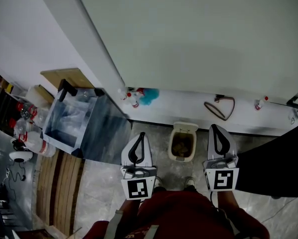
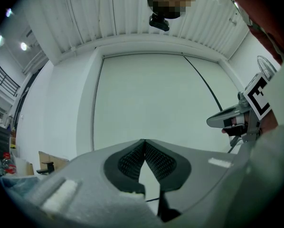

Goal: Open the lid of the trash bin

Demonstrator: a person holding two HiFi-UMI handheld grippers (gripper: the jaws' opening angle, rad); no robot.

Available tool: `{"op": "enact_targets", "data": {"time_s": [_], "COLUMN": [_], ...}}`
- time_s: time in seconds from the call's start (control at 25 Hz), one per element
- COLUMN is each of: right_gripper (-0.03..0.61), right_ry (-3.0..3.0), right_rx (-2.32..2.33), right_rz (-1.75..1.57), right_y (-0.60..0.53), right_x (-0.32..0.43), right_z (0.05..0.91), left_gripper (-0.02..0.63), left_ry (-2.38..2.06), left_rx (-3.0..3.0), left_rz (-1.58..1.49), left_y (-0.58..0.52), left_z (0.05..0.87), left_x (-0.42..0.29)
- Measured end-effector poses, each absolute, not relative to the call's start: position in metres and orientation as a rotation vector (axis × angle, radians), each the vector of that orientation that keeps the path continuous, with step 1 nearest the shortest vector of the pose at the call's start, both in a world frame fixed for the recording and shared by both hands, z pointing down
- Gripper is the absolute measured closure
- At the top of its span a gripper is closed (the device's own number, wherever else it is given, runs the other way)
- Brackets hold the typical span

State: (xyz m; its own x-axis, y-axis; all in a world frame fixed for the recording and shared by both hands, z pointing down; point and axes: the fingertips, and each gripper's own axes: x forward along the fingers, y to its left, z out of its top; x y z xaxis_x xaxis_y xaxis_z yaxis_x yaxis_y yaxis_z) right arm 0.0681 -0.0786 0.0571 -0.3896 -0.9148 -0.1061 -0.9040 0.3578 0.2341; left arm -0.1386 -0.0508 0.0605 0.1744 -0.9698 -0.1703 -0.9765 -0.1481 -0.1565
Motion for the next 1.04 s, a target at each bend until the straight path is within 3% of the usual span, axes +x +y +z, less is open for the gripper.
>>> {"op": "enact_targets", "data": {"time_s": [1.04], "right_gripper": [0.578], "right_ry": [-2.565], "right_rx": [1.622], "right_rz": [-0.357], "right_y": [-0.093], "right_x": [0.088], "right_z": [0.08], "left_gripper": [0.607], "left_ry": [1.954], "left_rx": [-2.176], "left_rz": [0.005], "left_y": [-0.051], "left_z": [0.072], "left_x": [-0.122]}}
